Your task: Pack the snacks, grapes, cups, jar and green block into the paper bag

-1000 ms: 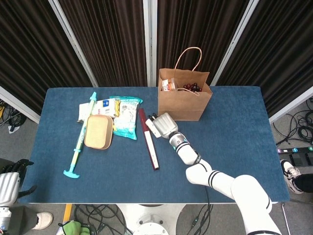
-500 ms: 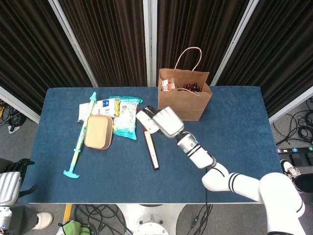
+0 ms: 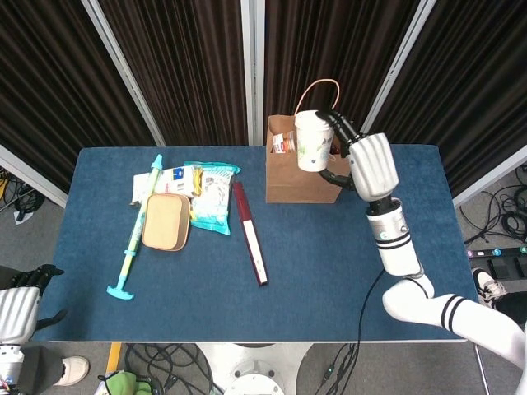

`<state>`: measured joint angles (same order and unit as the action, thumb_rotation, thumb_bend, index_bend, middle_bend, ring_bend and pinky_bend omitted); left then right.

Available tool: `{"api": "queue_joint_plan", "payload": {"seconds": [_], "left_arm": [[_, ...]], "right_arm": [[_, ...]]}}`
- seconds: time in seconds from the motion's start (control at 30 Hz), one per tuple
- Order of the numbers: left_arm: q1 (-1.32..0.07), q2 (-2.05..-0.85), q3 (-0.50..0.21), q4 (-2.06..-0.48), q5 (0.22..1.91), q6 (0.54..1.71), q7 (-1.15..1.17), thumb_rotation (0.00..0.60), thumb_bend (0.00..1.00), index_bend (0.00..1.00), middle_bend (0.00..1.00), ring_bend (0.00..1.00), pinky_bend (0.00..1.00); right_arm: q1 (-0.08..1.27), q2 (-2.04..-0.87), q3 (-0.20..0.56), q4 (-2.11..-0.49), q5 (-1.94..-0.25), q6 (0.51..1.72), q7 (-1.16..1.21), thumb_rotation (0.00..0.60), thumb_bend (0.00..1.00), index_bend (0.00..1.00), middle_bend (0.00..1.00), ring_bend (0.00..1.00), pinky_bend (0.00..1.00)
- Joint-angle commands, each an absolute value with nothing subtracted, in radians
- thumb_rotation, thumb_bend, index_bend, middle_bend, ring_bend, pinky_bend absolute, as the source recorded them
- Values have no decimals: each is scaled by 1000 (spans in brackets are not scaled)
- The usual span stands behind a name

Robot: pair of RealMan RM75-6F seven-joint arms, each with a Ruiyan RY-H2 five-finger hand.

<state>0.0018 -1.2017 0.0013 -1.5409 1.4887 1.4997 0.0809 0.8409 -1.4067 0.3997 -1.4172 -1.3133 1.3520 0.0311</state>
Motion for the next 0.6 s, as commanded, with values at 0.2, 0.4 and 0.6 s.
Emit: {"api": "queue_joint_plan", "payload": {"seconds": [0.2,0.4,0.6], "left_arm": [[5,-1198,4,-1547,1485,1500,82,600,41,357,347,311,264],[12,-1198,7,-1546,1480,1504,78,600,41,357,347,311,264],[14,-1199,7,-1543,1481,1507,75,600,41,357,347,311,264]], "right_arm": [[867,-1430,504,-1330,-1066,1213,-13,600,200,227,232,662,888],[917,-1467,522,-1251,-932,1088,-81,600,193,177,196,658,888],[951,-1491,506,-1223,-845,988,-148,600,191,96,145,654,887]]}}
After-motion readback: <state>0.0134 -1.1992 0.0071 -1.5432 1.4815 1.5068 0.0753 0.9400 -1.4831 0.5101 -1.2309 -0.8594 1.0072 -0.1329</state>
